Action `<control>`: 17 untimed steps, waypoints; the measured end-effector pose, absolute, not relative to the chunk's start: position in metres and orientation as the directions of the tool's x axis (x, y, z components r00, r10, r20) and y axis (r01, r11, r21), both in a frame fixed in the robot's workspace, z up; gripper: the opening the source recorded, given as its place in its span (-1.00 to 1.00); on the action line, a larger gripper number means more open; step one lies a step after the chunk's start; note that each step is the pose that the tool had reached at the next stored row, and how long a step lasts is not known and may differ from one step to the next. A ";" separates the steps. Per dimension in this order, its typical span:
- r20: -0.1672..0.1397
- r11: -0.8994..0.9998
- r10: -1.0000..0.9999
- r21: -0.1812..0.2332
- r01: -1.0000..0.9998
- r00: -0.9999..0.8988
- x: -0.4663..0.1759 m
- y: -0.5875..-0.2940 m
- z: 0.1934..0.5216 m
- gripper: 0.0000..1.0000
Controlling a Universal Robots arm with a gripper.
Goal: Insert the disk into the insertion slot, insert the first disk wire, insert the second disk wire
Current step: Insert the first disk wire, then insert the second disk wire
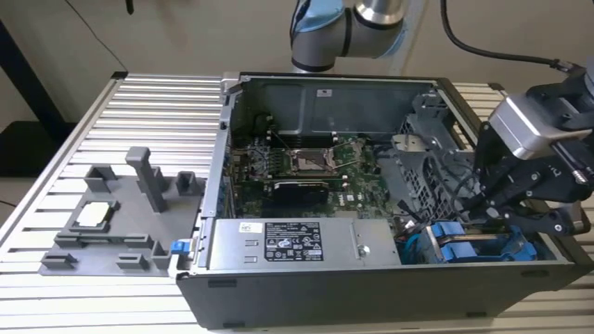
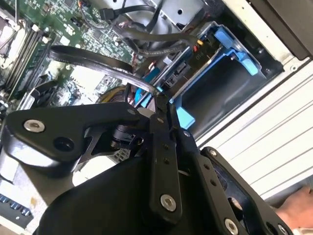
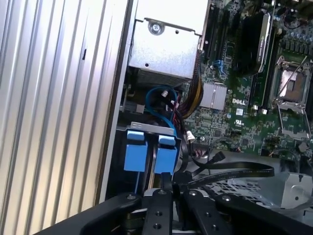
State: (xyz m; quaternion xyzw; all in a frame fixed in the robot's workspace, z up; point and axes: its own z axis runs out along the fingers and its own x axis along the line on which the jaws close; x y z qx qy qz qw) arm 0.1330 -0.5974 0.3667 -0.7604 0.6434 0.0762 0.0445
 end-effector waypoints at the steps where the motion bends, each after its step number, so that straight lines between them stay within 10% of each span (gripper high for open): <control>1: -0.175 -0.168 -0.972 0.039 -0.985 0.159 0.134 -0.599 0.367 -0.69; 17: -0.181 -0.168 -0.971 0.056 -0.984 0.155 0.139 -0.602 0.365 -0.69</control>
